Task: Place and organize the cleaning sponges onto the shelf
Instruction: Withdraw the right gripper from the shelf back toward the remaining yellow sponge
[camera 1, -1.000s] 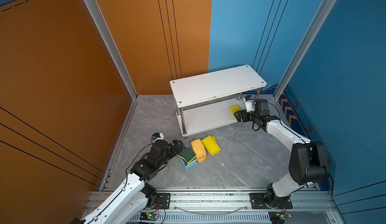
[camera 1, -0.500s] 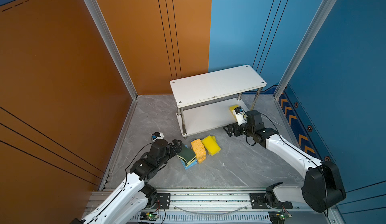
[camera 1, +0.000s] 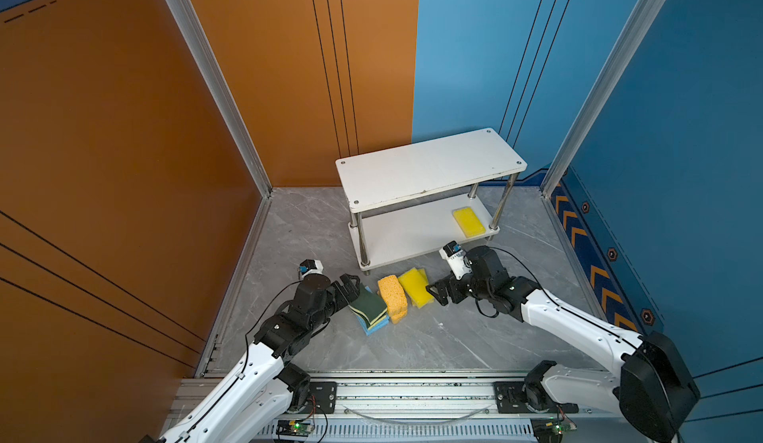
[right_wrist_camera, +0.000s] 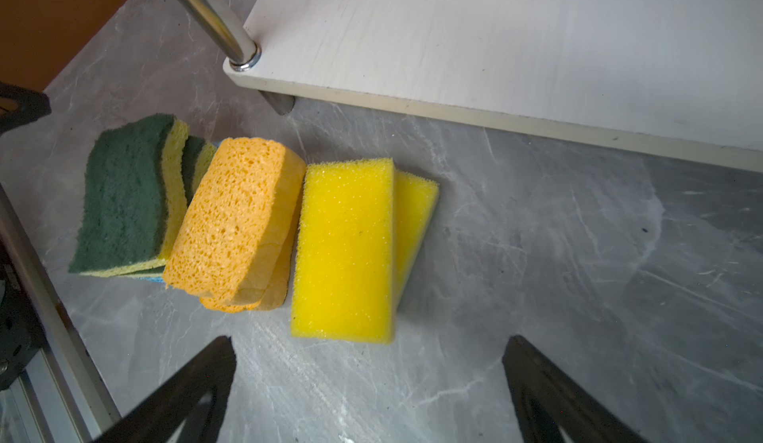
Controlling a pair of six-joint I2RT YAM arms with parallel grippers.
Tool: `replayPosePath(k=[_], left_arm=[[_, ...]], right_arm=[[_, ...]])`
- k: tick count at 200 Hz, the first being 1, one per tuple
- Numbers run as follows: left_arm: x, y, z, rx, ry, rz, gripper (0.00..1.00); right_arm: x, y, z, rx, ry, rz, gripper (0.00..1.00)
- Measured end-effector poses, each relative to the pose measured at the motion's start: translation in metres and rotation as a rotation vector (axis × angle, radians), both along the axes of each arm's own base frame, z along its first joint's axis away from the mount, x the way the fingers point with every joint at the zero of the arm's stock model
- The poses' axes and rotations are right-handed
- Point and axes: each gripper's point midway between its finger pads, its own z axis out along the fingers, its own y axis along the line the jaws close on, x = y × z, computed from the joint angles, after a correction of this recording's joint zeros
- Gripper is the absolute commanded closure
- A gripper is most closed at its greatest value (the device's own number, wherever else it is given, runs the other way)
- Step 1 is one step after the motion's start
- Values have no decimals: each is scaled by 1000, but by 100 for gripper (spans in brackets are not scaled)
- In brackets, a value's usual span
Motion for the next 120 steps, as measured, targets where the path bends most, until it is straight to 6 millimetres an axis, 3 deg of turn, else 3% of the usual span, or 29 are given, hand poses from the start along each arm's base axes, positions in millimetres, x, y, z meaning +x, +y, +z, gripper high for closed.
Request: replayPosePath(k=[85, 120], left_arm=[[1, -1, -9, 16, 30, -2, 3], [1, -1, -11, 22, 40, -2, 2]], right_arm=[[-11, 12, -14, -63, -54, 11, 1], [-13, 15, -30, -99, -25, 7, 0]])
